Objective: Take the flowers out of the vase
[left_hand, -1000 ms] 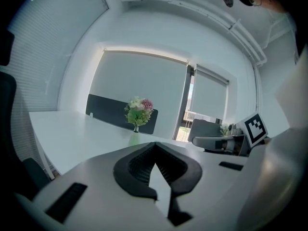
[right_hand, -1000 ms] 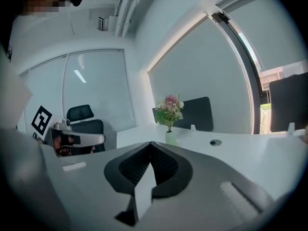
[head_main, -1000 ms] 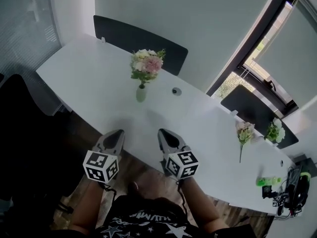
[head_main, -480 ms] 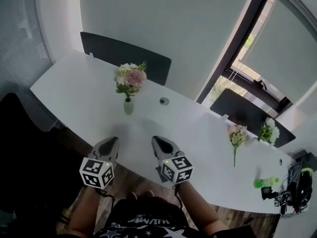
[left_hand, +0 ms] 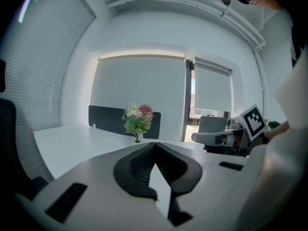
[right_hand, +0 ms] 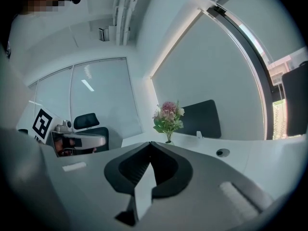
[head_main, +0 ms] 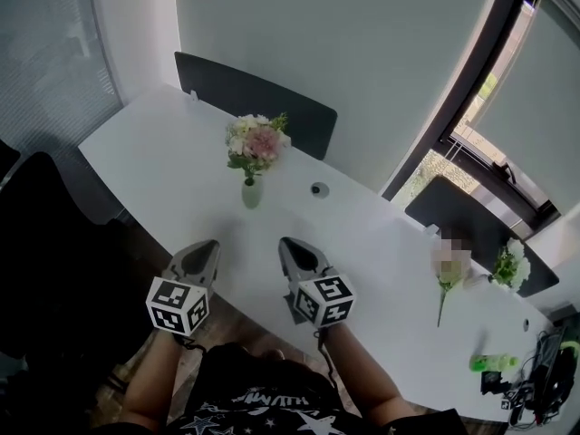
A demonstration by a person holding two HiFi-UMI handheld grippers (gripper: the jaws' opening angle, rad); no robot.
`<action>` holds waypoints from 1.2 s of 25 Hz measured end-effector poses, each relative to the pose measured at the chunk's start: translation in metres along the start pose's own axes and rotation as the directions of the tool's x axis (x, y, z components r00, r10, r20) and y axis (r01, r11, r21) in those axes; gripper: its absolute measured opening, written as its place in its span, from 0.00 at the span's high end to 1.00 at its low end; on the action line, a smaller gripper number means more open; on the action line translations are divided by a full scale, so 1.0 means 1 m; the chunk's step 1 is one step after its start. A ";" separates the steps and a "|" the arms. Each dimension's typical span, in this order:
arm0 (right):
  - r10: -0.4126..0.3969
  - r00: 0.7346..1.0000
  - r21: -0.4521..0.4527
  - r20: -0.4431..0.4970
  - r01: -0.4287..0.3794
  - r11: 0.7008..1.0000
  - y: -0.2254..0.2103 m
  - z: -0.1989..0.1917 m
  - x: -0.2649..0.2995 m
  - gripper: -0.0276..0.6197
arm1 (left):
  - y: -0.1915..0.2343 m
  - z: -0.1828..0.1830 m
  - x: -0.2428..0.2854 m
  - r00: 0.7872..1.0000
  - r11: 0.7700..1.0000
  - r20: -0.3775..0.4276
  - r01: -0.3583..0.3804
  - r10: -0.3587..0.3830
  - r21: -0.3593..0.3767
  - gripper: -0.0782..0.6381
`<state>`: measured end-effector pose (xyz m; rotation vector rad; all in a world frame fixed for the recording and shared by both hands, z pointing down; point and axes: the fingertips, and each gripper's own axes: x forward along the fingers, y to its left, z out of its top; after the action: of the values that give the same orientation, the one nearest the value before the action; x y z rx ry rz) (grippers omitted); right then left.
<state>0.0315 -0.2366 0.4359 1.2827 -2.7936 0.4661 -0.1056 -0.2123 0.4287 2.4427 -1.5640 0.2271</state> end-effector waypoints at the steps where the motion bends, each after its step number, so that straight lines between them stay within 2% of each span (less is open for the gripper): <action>1: 0.002 1.000 0.000 -0.002 -0.002 1.000 -0.002 0.002 0.003 0.95 | 0.002 0.002 0.003 1.000 1.000 -0.003 -0.003 0.003 0.010 0.88; 5: -0.006 1.000 0.016 -0.019 0.006 1.000 -0.008 0.000 0.015 0.95 | 0.011 0.002 0.018 1.000 1.000 -0.018 0.016 -0.016 0.008 0.88; 10: -0.076 0.997 0.027 -0.029 0.076 0.997 -0.023 -0.003 0.042 0.95 | 0.032 -0.010 0.047 0.997 0.998 -0.043 0.066 -0.067 -0.020 0.88; 20: -0.151 0.989 0.059 -0.010 0.151 0.987 -0.041 0.005 0.100 0.95 | 0.072 -0.007 0.100 0.982 0.984 -0.059 0.179 -0.179 0.003 0.88; 25: -0.124 0.992 0.097 -0.009 0.124 0.987 -0.043 0.001 0.127 0.95 | 0.083 -0.012 0.122 0.964 0.966 -0.066 0.257 -0.256 0.005 0.88; 30: -0.117 0.992 0.109 -0.057 0.122 0.987 -0.050 -0.012 0.153 0.91 | 0.097 -0.019 0.144 0.957 0.961 -0.086 0.276 -0.276 -0.010 0.88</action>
<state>-0.0330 -0.3769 0.4835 1.4291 -2.6647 0.6468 -0.1333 -0.3711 0.4943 2.5784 -1.1703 0.2790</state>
